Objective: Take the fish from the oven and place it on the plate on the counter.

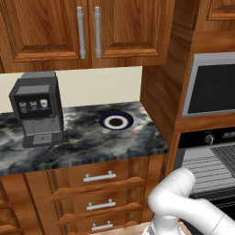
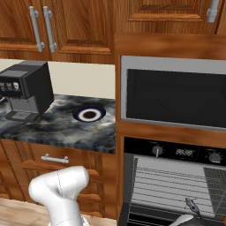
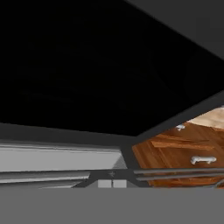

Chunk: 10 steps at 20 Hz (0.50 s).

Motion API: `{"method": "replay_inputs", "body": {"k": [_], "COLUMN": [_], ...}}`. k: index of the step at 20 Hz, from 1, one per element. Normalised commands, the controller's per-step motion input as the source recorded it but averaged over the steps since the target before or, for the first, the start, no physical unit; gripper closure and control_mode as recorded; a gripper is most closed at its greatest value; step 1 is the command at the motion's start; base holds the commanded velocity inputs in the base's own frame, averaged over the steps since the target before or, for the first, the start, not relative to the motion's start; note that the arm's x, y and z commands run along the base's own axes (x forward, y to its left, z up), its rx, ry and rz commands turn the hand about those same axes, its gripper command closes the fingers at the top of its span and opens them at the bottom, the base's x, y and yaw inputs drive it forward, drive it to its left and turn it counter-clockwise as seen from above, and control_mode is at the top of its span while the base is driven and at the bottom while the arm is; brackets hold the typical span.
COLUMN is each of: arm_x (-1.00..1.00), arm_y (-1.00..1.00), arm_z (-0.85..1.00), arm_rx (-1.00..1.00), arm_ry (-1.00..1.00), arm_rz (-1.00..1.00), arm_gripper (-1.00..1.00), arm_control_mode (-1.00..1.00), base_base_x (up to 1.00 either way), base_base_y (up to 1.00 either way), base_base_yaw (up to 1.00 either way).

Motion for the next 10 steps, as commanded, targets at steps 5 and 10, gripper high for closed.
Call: {"method": "replay_inputs", "body": {"k": [5, 10], "arm_x": [0.00, 0.00], "arm_y": [0.00, 0.00], "arm_z": [0.86, 1.00], "arm_rx": [0.00, -0.02], "arm_ry": [-0.09, -0.02], "arm_rz": [0.00, 0.00], "arm_gripper": [1.00, 1.00], "arm_control_mode": [-1.00, -1.00], "base_base_x": [0.00, 0.00], "base_base_y": [0.00, 0.00], "base_base_yaw": [0.00, 0.00]}}
